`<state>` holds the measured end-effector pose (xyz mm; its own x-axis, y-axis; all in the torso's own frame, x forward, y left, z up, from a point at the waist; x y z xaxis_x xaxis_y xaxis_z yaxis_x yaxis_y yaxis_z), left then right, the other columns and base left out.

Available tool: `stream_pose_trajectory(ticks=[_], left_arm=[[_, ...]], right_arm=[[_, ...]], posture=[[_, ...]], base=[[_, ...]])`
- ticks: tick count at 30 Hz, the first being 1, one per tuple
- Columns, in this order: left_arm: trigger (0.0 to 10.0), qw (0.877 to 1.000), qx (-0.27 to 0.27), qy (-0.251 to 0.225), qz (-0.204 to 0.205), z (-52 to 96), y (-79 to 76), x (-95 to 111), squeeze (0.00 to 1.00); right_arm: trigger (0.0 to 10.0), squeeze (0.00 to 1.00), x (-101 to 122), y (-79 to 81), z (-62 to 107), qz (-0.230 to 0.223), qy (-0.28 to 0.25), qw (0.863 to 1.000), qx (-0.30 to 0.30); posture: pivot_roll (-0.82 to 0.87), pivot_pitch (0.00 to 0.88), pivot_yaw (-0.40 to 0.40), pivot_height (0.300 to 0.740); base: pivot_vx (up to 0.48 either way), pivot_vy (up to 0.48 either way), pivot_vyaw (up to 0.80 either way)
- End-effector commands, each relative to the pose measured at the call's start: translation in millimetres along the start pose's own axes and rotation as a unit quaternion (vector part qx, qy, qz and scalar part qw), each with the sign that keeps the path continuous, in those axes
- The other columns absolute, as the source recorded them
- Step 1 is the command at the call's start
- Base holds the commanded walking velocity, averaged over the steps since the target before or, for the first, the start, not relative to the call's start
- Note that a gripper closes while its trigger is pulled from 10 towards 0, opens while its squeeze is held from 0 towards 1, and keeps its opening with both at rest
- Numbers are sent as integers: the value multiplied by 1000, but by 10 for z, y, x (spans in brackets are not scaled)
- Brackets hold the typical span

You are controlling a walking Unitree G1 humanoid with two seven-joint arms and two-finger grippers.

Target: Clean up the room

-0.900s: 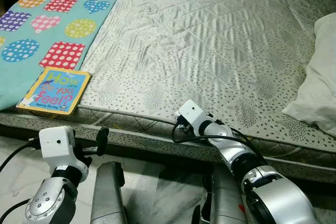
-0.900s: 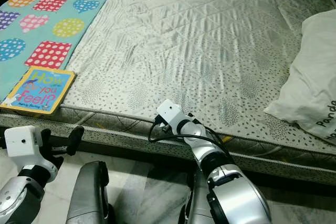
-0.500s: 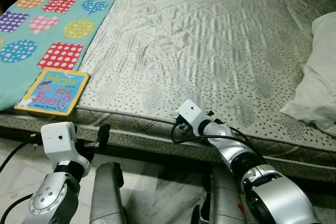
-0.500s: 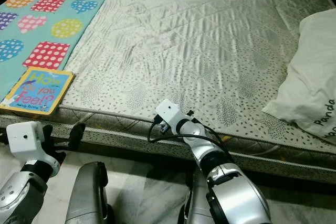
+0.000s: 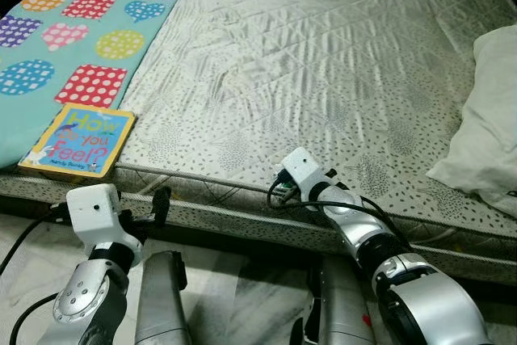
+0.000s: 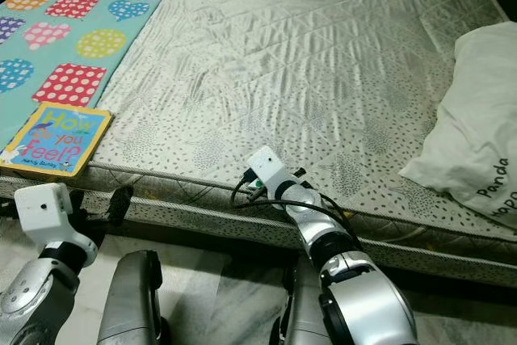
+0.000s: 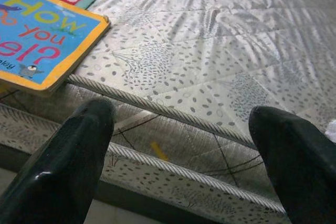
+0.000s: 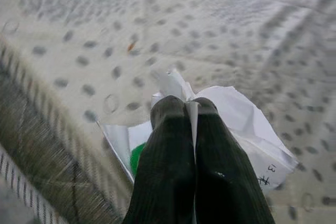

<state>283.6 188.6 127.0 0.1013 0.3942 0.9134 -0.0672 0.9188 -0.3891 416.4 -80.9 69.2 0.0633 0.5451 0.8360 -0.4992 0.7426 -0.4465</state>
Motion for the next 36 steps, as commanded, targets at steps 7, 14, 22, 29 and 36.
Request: stream_pose_trajectory(ticks=[7,14,22,29,36], left_arm=[[10000,1000,0,-27,4,-133,24,43,0],[10000,999,20,-48,6,-167,150,44,0],[10000,996,28,-80,7,-257,264,147,0],[10000,996,6,-93,1,-400,174,196,0],[10000,993,-4,-116,3,-538,130,306,0]], right_arm=[[0,0,117,-301,140,-140,-65,986,-55],[0,0,287,-376,443,-174,-129,972,-94],[10000,0,350,-552,674,-216,-155,955,-132],[10000,0,502,-712,658,-213,-173,950,-147],[10000,0,632,-804,623,-218,-184,947,-150]], posture=[[37,0,-88,529],[-8,0,-69,529],[-32,0,-58,529],[-37,0,-40,547],[-37,0,-43,579]], base=[[0,0,0],[0,0,0],[0,0,0],[0,0,0],[0,0,0]])
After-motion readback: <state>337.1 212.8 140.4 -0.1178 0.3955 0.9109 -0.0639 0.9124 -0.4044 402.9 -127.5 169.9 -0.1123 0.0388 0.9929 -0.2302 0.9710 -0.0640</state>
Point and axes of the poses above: a point about 5 cm out from each wrist's last joint towards the gripper, its own z axis pointing back from the gripper into the wrist, its own x axis along the axis of the wrist's last joint, y = z × x, the point moved 6 cm from there along -z, pointing out of the wrist towards the gripper, and after that the axes turned 11 degrees about z, right-handed, at the moved point
